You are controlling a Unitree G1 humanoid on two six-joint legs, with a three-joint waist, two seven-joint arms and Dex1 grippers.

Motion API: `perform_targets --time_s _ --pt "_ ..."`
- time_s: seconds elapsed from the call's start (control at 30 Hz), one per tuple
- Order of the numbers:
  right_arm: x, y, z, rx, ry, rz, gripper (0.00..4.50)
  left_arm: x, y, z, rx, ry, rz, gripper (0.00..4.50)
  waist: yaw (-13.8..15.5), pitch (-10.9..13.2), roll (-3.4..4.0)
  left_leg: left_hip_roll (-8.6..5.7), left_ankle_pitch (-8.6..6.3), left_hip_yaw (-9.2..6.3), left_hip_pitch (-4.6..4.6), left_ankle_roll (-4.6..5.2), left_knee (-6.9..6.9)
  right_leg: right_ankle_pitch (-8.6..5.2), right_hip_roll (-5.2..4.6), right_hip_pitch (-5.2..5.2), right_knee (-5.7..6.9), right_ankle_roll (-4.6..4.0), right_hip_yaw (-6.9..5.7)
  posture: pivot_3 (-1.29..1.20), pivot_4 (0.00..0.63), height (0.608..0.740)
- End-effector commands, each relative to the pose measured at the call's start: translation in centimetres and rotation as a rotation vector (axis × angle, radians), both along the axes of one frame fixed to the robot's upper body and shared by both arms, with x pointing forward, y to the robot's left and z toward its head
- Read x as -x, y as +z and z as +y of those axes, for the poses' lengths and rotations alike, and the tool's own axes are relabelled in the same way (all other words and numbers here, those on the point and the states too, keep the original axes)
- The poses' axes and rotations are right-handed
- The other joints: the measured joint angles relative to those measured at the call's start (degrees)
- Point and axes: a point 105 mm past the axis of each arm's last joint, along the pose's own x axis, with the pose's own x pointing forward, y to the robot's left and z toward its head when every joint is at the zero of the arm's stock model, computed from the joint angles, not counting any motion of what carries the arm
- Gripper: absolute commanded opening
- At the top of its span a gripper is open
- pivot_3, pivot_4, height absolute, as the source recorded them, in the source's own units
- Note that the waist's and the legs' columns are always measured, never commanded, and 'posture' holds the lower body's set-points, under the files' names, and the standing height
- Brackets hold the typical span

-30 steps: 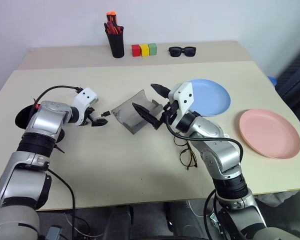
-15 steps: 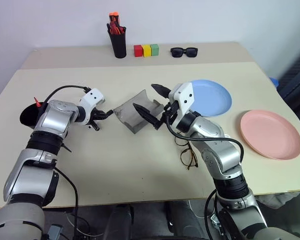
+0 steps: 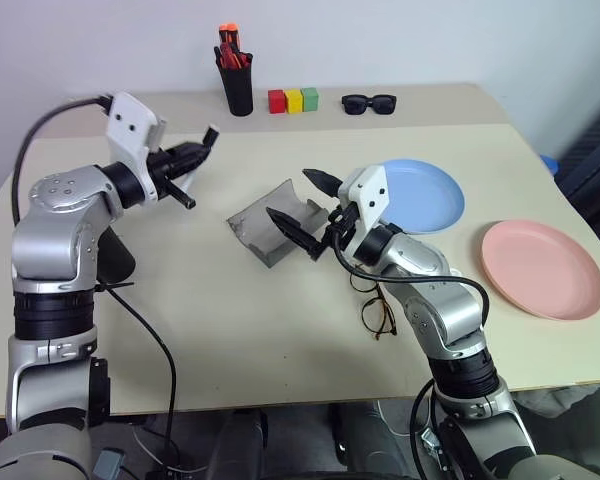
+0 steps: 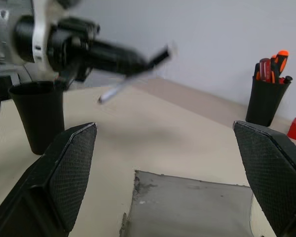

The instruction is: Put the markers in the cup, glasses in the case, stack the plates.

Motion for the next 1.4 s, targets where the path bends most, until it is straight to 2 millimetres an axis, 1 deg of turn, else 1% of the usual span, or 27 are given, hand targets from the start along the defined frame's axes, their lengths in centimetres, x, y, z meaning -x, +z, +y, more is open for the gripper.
perform_targets --time_s 0.03,0.1,0.13,0.17,0.2,0.23,0.27,0.33,0.4,0.47,0.53,0.67,0.83,1.1,1.13,1.17,1.23,1.33,1.4 --pt "2.9 2.6 1.0 -0.024 0.174 -0.083 4.5 1.9 4.3 4.5 0.182 0.233 -0.224 0.02 -0.05 0.0 0.0 0.01 0.0 -0.01 0.0 0.0 0.0 0.0 0.01 0.0 0.0 0.0 0.0 0.0 0.15 0.74" --pt "3.6 2.4 1.1 -0.003 0.23 -0.073 4.5 2.5 4.6 6.3 0.232 0.342 -0.27 0.02 -0.04 0.0 -0.01 0.02 0.0 -0.01 0.01 0.0 0.0 0.0 0.01 0.0 0.0 0.0 0.0 0.0 0.15 0.74" --pt "3.7 2.2 1.1 0.004 0.241 -0.066 4.5 3.0 4.2 7.5 0.225 0.42 -0.292 0.02 -0.08 0.0 -0.01 0.02 0.0 -0.01 0.01 0.0 0.0 0.0 0.01 0.01 -0.01 0.0 0.0 0.0 0.15 0.74" --pt "3.7 2.0 1.1 0.005 0.252 -0.054 4.5 3.8 3.6 9.2 0.222 0.532 -0.319 0.02 -0.09 -0.01 -0.01 0.02 0.0 0.01 0.04 0.0 -0.01 0.01 0.01 0.03 -0.04 0.0 0.0 0.0 0.15 0.74" --pt "3.8 1.8 1.2 0.01 0.265 -0.048 4.5 4.4 3.2 10.3 0.218 0.61 -0.339 0.02 -0.11 -0.01 -0.01 0.02 0.0 0.02 0.05 0.0 -0.02 0.01 0.01 0.06 -0.05 0.0 0.0 0.0 0.15 0.74" --pt "3.9 1.6 1.3 0.013 0.28 -0.043 4.5 5.1 2.7 11.2 0.208 0.684 -0.359 0.02 -0.02 0.0 -0.01 0.02 0.0 0.03 0.08 -0.01 -0.02 0.01 0.01 0.07 -0.05 0.0 0.01 0.0 0.15 0.74" --pt "4.0 1.5 1.3 0.016 0.291 -0.041 4.5 5.5 2.4 11.6 0.201 0.723 -0.372 0.02 0.05 -0.01 -0.01 0.02 0.0 0.03 0.07 -0.01 -0.02 0.01 0.01 0.07 -0.03 0.0 0.0 0.0 0.15 0.74" --pt "4.3 1.2 1.6 0.028 0.318 -0.035 4.5 6.0 1.2 11.9 0.131 0.782 -0.375 0.02 0.25 -0.03 -0.05 0.02 0.0 0.01 0.06 -0.01 0.01 0.02 0.02 0.07 -0.04 -0.02 0.0 0.0 0.15 0.74" --pt "4.4 1.0 1.8 0.035 0.329 -0.032 4.5 6.3 0.5 11.9 0.104 0.807 -0.379 0.02 0.49 -0.04 -0.07 0.01 0.01 0.01 0.05 -0.03 0.03 0.02 0.01 0.13 -0.08 -0.02 -0.02 0.0 0.15 0.74" --pt "4.3 0.9 1.8 0.042 0.329 -0.032 4.5 6.9 -0.2 12.4 0.101 0.856 -0.377 0.02 0.56 -0.04 -0.07 0.01 0.01 0.01 0.05 -0.04 0.03 0.03 0.0 0.16 -0.15 -0.03 -0.02 0.0 0.15 0.74" --pt "4.2 0.9 1.8 0.044 0.325 -0.032 4.5 7.2 -1.1 12.7 0.164 0.868 -0.345 0.02 0.57 -0.04 -0.07 0.01 0.01 0.01 0.05 -0.04 0.02 0.03 0.0 0.17 -0.16 -0.04 -0.02 0.0 0.15 0.74" --pt "4.1 0.9 1.8 0.045 0.323 -0.033 4.5 7.1 -1.9 12.4 0.156 0.859 -0.331 0.02 0.22 -0.04 -0.07 0.01 0.01 0.01 0.05 -0.04 0.01 0.03 0.01 0.15 -0.14 -0.04 -0.03 0.0 0.15 0.74" --pt "4.1 0.8 1.7 0.044 0.32 -0.036 4.5 6.8 -3.7 11.9 0.162 0.86 -0.283 0.02 0.15 -0.05 -0.07 0.01 0.01 0.01 0.06 -0.04 0.01 0.04 0.01 0.15 -0.14 -0.05 -0.02 0.0 0.15 0.74" --pt "4.3 0.6 1.7 0.041 0.316 -0.03 4.5 7.3 -4.8 11.5 0.167 0.882 -0.257 0.02 0.15 -0.05 -0.08 0.01 0.01 0.01 0.06 -0.04 0.01 0.04 0.01 0.15 -0.15 -0.05 -0.03 0.0 0.15 0.74" --pt "4.3 0.6 1.7 0.04 0.317 -0.03 4.5 7.3 -4.9 11.4 0.164 0.886 -0.256 0.8 0.15 -0.05 -0.08 0.01 0.01 0.01 0.06 -0.04 0.01 0.04 0.01 0.15 -0.15 -0.05 -0.02 0.0 0.15 0.74" --pt "4.3 0.6 1.7 0.04 0.317 -0.03 4.5 7.2 -4.9 11.4 0.16 0.89 -0.257 1.02 0.15 -0.05 -0.08 0.01 0.01 0.01 0.06 -0.04 0.01 0.04 0.01 0.15 -0.15 -0.05 -0.03 0.0 0.15 0.74" --pt "4.3 0.6 1.8 0.04 0.318 -0.029 4.5 7.2 -4.8 11.4 0.154 0.899 -0.259 2.09 0.15 -0.05 -0.08 0.01 0.01 0.01 0.06 -0.04 0.01 0.04 0.01 0.15 -0.15 -0.05 -0.03 0.0 0.15 0.74" --pt "4.3 0.5 1.8 0.039 0.32 -0.028 4.5 7.1 -4.9 11.2 0.158 0.901 -0.257 3.49 0.16 -0.05 -0.07 0.01 0.01 0.01 0.06 -0.04 0.01 0.04 0.01 0.15 -0.15 -0.05 -0.03 0.0 0.15 0.74" --pt "4.3 0.5 1.9 0.037 0.32 -0.026 4.5 7.1 -5.0 11.1 0.165 0.897 -0.253 3.49 0.16 -0.05 -0.07 0.01 0.01 0.01 0.06 -0.04 0.01 0.04 0.01 0.15 -0.15 -0.05 -0.03 0.0 0.15 0.74"
